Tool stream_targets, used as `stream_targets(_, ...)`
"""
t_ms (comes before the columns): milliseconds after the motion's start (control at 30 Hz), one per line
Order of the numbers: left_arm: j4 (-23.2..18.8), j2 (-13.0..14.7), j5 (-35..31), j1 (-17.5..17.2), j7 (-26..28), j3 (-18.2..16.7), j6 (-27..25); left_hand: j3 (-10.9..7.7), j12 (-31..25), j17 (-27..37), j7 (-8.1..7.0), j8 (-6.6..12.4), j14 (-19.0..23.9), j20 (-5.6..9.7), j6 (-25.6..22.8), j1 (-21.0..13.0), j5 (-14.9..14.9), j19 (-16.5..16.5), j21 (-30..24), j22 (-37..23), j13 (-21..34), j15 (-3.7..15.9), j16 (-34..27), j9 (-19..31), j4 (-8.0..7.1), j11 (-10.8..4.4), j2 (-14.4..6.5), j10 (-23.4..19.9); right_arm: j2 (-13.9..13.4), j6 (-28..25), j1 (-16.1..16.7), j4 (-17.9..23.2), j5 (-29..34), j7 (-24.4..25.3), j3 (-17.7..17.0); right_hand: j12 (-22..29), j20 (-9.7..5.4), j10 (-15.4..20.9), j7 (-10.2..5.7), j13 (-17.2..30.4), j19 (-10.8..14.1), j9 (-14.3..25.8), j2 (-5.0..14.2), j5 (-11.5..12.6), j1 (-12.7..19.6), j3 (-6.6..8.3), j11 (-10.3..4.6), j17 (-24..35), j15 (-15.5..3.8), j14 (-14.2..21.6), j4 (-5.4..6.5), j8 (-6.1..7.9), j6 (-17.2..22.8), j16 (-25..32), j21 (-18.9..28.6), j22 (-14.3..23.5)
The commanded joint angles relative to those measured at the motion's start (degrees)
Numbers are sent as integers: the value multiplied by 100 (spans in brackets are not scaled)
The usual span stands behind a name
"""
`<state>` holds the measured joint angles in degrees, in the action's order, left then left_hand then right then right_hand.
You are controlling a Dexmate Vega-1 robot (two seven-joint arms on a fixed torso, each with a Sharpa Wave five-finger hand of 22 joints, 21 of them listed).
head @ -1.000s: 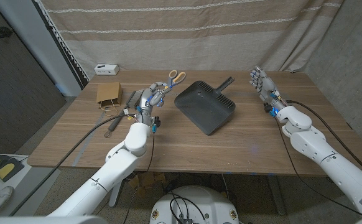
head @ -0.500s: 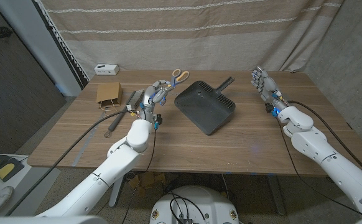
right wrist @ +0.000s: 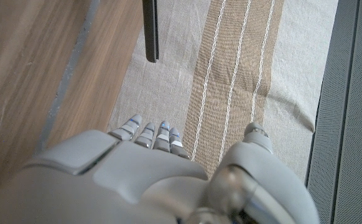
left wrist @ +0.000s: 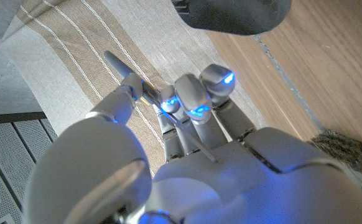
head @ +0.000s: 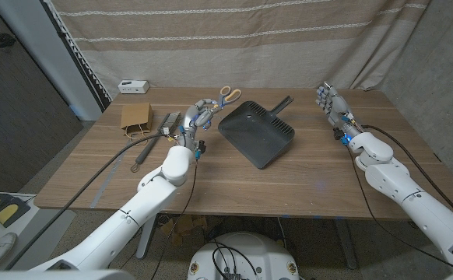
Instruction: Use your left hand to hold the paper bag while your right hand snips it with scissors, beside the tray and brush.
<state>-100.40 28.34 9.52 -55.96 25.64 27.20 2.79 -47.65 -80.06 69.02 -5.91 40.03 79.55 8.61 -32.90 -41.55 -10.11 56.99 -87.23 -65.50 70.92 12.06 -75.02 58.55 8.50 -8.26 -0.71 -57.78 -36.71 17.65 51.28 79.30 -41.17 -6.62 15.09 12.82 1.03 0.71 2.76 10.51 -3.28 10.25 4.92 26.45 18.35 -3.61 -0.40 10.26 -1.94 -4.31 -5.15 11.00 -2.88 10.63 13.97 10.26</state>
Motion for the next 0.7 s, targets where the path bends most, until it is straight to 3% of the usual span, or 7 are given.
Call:
stream_targets(33, 266, -113, -68, 300, -277, 281, 155, -937, -992, 7, -178, 303, 45, 369, -510, 785, -24, 65, -38, -13, 11, 3, -23, 2, -864, -337, -923, -410, -57, 12, -45, -94, 65, 48, -36, -18, -1, 17, -19, 32, -27, 26, 62, -38, 30, -9, -3, 16, -24, -82, -39, 4, -3, -7, -26, 16)
stream_targets(700, 263, -157, -48, 526, -535, 474, -46, -864, -1006, -30, -196, 361, 78, 369, -733, 758, -5, 101, -5, 87, 10, -3, -48, -184, -767, -345, -915, -612, -58, 76, -209, -436, 13, -170, -53, 0, 32, 67, -7, 32, -68, 25, 86, -66, 44, -13, -7, 17, -1, -111, -36, 35, 95, -10, -76, 19)
